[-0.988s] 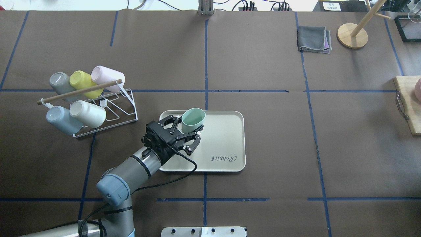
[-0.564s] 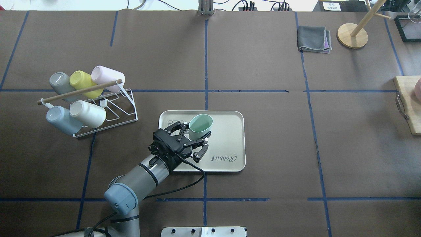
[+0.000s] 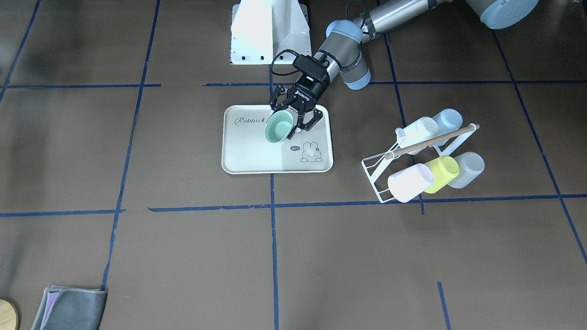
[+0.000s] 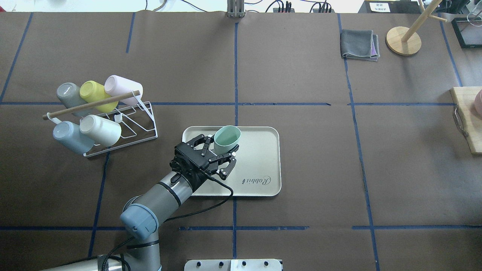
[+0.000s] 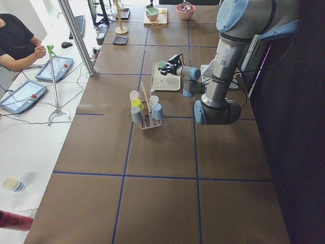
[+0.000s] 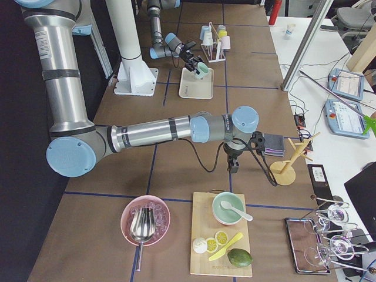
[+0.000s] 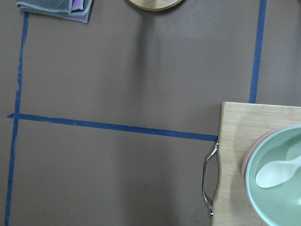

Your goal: Pick up and place green cup on tray

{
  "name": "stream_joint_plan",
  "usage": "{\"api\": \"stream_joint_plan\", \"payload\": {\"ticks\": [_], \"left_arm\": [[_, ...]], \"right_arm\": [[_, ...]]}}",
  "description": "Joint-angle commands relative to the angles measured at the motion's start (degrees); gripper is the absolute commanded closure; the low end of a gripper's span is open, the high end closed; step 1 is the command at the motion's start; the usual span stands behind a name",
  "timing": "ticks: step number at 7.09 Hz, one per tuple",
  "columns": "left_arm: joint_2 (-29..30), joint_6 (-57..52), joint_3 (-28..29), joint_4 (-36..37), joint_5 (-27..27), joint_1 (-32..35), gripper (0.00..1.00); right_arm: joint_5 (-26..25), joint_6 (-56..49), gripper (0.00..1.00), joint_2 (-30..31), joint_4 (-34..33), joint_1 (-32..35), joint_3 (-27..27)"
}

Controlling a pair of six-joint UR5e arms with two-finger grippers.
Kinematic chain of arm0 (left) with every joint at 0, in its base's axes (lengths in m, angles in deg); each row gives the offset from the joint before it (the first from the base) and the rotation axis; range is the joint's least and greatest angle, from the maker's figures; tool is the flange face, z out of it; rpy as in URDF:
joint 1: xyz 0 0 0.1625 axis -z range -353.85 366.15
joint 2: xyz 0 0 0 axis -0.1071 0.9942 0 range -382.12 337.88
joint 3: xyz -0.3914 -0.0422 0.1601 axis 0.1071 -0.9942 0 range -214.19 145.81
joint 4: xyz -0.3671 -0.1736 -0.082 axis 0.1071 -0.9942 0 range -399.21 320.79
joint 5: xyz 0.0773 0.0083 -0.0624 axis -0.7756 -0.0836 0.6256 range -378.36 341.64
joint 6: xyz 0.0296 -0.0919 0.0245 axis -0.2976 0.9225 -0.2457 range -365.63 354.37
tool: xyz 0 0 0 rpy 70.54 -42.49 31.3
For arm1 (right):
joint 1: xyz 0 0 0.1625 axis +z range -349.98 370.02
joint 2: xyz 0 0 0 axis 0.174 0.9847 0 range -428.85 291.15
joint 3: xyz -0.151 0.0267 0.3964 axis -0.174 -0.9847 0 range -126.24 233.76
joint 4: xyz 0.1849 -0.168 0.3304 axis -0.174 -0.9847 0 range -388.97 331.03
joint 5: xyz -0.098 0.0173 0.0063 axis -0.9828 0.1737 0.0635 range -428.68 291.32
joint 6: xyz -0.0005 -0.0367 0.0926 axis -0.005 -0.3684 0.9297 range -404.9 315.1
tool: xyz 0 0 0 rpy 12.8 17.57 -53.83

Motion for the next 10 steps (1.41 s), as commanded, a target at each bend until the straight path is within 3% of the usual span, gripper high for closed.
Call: {"api": "stream_joint_plan", "payload": {"ticks": [1,4,6,10], "left_arm": [[0.22,0.07,1.12,0.03,0.0,0.06,0.57],[1.01,0.07,2.7,0.29,0.0,-0.03,0.56],[1.89,0.07,2.7,0.38,0.0,-0.03,0.33],[1.9,-0.11,2.7,0.38,0.0,-0.03,0.02]], "right_arm": [[-0.09,0.07,0.0,0.03,0.0,-0.07,0.01],[-0.09,0.07,0.0,0.03,0.0,-0.07,-0.17],[-0.09,0.07,0.0,0.03,0.0,-0.07,-0.17],[-0.09,0.95,0.0,-0.05,0.0,-0.07,-0.17]]}}
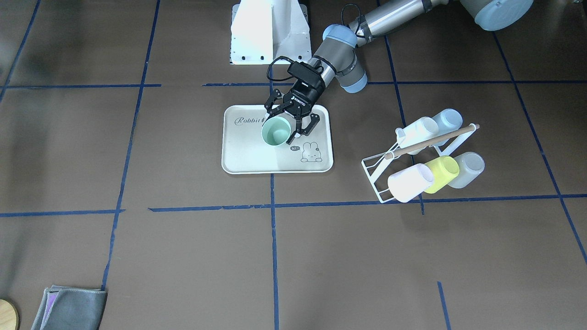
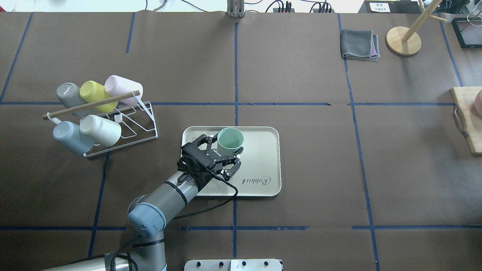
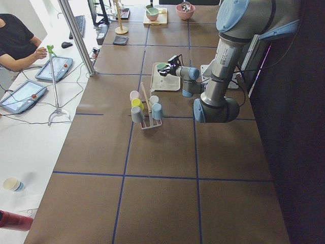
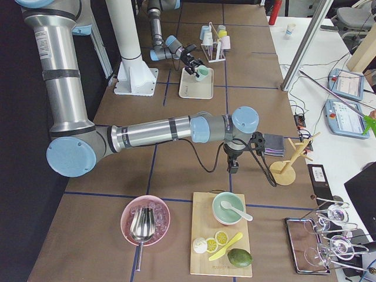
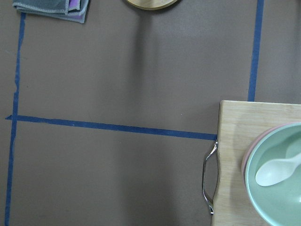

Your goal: Pick up and place green cup on tray

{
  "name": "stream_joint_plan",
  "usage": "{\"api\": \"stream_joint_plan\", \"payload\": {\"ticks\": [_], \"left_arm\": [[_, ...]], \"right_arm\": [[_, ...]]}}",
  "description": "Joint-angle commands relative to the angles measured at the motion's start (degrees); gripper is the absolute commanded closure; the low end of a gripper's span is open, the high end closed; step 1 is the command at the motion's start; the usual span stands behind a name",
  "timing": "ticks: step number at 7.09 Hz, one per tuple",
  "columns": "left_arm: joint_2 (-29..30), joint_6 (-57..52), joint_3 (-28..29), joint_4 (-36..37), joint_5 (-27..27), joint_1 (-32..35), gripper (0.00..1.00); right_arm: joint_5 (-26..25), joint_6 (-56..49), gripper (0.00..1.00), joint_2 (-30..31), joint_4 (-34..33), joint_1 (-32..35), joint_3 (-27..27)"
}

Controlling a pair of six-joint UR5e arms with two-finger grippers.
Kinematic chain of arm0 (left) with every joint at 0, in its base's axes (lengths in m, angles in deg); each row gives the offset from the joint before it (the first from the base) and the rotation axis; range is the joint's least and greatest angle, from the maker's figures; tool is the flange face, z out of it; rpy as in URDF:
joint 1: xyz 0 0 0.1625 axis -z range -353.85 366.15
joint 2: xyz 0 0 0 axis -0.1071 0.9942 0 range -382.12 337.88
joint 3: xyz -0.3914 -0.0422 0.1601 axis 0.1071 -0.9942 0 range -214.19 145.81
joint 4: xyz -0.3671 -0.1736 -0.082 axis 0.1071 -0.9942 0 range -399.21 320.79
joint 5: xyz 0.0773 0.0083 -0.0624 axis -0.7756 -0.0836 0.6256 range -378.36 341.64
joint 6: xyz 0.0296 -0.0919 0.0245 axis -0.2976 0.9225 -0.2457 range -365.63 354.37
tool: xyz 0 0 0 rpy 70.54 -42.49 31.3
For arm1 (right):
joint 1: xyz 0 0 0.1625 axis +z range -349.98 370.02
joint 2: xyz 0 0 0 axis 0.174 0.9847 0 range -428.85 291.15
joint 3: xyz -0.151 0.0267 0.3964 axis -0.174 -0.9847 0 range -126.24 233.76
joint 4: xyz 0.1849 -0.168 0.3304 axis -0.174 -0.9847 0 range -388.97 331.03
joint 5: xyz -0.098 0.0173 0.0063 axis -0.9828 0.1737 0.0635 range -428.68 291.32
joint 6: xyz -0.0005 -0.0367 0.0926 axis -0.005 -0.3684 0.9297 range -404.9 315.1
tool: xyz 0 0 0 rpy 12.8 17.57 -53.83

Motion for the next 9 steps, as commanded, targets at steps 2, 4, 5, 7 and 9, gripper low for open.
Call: {"api": "stream_joint_plan", "payload": {"ticks": [2,4,5,7,9], "left_arm": [[0.0,-0.07,0.0,0.09,0.09,0.09,0.01],[1.14,0.19,-0.7,1.13,0.09,0.09,0.01],[1.06,0.28,-2.53,2.01,0.09,0.17,0.01],[1.06,0.37,-11.03,10.67,0.26,0.79,0.01],[0.19,0.45,-15.45,12.92,2.62,3.76,0.0]], "right_arm": [[0.0,0.18,0.0,-0.1,0.0,0.0,0.0],[0.09,0.18,0.0,-0.01,0.0,0.0,0.09],[0.09,0.18,0.0,0.08,0.09,0.0,0.17],[-0.09,0.0,0.0,0.25,0.52,0.09,0.09],[-0.17,-0.09,0.0,0.26,0.62,0.17,0.0]]}}
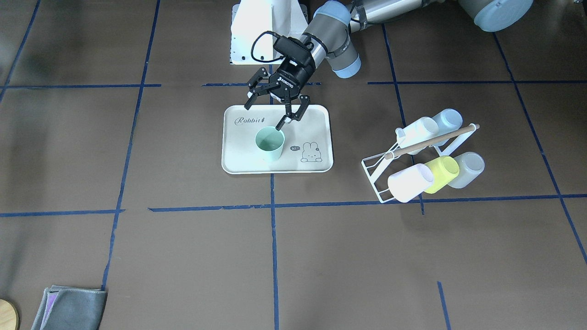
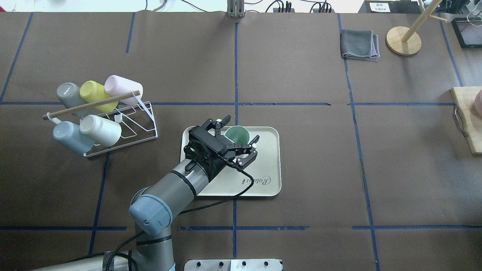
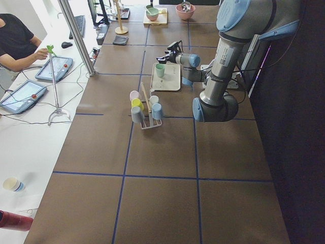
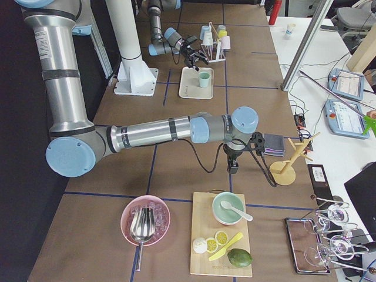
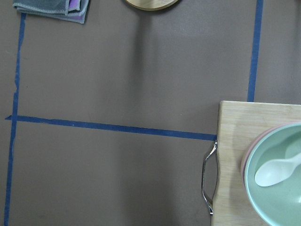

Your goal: Pick up and place green cup on tray

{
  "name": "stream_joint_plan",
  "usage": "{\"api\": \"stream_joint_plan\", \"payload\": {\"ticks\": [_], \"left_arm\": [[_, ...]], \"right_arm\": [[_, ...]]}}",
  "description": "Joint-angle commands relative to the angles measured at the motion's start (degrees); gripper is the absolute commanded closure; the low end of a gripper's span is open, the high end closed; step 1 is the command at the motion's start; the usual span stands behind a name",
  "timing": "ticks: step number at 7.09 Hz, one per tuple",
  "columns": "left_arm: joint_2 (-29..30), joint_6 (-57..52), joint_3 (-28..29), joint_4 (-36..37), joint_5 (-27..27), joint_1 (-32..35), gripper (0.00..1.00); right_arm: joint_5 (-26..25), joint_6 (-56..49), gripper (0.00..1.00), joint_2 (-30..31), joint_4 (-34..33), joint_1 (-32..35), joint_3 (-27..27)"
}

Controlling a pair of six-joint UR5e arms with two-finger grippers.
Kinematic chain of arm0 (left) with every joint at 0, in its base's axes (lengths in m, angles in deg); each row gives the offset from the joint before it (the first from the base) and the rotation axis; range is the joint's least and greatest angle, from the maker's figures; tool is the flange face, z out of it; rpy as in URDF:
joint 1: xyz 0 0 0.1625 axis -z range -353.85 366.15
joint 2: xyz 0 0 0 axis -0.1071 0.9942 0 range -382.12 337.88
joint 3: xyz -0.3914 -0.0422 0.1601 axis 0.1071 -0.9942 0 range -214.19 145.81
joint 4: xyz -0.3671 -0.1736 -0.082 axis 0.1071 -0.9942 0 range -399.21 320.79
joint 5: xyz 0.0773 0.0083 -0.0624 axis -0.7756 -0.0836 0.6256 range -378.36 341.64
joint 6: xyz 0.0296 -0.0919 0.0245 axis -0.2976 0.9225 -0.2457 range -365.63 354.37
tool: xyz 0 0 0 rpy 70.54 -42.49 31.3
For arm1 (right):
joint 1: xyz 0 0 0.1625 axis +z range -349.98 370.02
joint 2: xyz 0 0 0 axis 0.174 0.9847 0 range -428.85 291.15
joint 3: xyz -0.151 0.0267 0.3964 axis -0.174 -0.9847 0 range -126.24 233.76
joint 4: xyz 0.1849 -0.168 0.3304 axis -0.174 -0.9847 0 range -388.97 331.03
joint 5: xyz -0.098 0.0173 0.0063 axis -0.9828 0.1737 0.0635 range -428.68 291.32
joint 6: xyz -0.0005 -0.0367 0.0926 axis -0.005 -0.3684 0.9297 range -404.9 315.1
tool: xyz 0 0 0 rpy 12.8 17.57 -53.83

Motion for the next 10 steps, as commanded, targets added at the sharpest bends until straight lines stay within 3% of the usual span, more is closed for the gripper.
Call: {"api": "stream_joint_plan", "payload": {"ticks": [1,3,5,7,8,10], "left_arm": [[-1.11,1.29,-3.11,1.49,3.09,3.02,0.0],[-6.88,3.68,-11.15,6.11,7.22,5.48,0.0],[-9.1,6.55,-17.94,13.06,8.63,6.63,0.01],[-13.57,7.54,-30.56,27.7,13.9,9.96,0.0],[-13.94,8.59,-34.36,34.73,16.53,11.71,0.0],[-14.12,10.52,-39.57,47.84,28.96,19.94,0.0]], "right_arm": [[0.01,-0.08,0.0,0.02,0.15,0.68,0.2],[-0.34,-0.25,0.0,-0.16,0.15,1.47,0.02],[-1.74,-0.08,0.0,-0.07,0.15,2.26,0.37],[-2.18,0.01,0.0,-0.24,0.15,3.92,0.9],[-4.8,0.01,0.0,1.15,0.15,4.37,0.9],[-6.14,-0.43,0.0,3.0,0.06,4.37,0.55]]}}
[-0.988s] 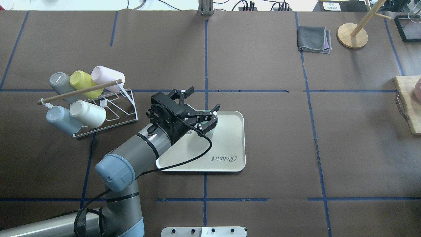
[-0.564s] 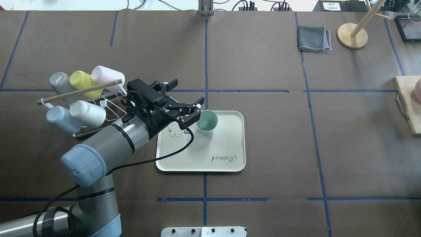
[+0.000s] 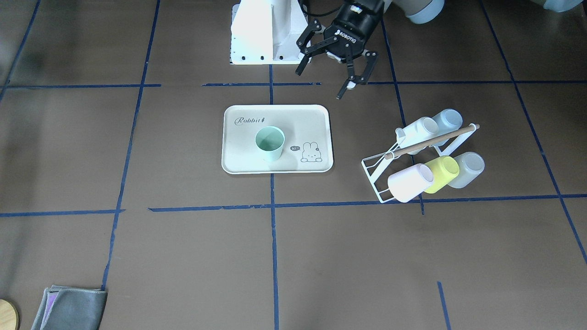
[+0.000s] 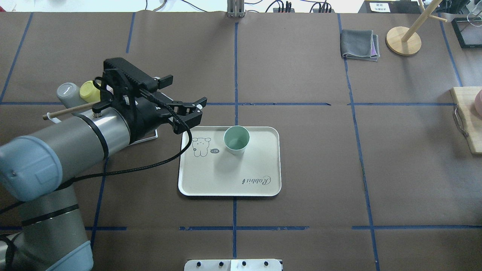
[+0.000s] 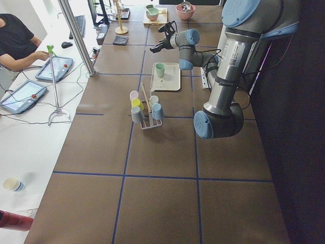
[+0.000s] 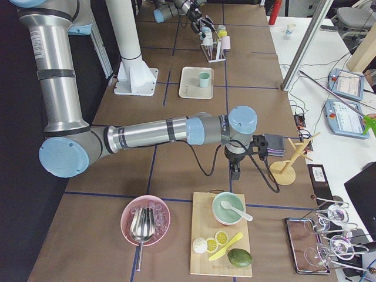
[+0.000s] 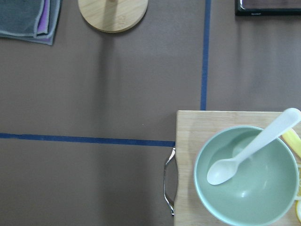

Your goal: Pick up and place green cup on tray

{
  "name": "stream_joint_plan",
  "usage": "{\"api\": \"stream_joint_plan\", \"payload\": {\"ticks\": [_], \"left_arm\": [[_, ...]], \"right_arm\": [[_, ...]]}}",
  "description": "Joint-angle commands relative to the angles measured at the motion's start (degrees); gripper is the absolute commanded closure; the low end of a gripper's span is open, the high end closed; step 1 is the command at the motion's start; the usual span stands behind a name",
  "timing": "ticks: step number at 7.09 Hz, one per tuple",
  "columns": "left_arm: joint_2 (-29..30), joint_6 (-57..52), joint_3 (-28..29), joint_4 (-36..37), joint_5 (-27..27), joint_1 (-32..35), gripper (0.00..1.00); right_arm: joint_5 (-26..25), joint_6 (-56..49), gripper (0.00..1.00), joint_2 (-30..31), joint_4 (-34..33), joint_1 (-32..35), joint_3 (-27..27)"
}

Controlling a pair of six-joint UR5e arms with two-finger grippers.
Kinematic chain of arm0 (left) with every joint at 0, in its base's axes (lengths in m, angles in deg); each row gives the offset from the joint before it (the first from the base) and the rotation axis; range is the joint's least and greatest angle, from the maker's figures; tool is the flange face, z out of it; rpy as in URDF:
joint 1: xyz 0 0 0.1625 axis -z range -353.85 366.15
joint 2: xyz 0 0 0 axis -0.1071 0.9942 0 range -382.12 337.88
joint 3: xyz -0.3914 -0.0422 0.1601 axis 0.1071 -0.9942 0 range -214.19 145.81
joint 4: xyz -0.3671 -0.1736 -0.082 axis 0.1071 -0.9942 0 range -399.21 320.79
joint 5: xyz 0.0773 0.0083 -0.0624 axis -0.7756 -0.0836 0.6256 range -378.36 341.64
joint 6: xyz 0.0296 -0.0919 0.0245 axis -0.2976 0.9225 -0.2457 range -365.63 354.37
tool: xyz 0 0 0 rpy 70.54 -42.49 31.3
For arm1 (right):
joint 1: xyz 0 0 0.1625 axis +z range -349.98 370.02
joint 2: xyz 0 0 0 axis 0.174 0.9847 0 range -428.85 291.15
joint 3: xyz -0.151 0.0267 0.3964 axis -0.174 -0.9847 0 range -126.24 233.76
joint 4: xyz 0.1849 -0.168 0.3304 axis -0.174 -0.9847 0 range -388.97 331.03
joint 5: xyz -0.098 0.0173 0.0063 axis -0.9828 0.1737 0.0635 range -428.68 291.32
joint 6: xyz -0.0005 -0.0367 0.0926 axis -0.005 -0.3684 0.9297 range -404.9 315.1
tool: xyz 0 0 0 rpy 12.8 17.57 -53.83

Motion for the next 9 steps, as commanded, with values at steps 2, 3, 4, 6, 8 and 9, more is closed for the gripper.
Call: {"api": "stream_joint_plan", "payload": {"ticks": [2,3,4,6,8,9], "left_arm": [[-3.39,3.85,-2.91,12.54,28.3,17.6,0.0],[-3.41,0.45,-2.21,20.84,41.39,25.59,0.0],[-3.59,-7.59,-2.29,29.71,45.52,29.76,0.0],[-6.56,-17.56,-2.38,42.5,45.83,34.34,0.0],[-12.61,-24.7,-1.77,46.06,45.92,39.97,0.0],[-14.12,-24.9,1.1,45.89,46.18,42.52,0.0]], "right_arm": [[-0.17,-0.3,0.0,3.19,0.02,0.36,0.21],[0.53,-0.74,0.0,3.9,2.02,0.54,0.13],[0.54,-0.65,0.0,4.95,4.48,0.54,-0.05],[0.62,-0.3,0.0,4.96,4.77,0.54,0.12],[0.62,-0.21,0.0,4.7,4.86,0.54,0.04],[0.62,-0.21,0.0,4.61,4.86,0.54,0.04]]}}
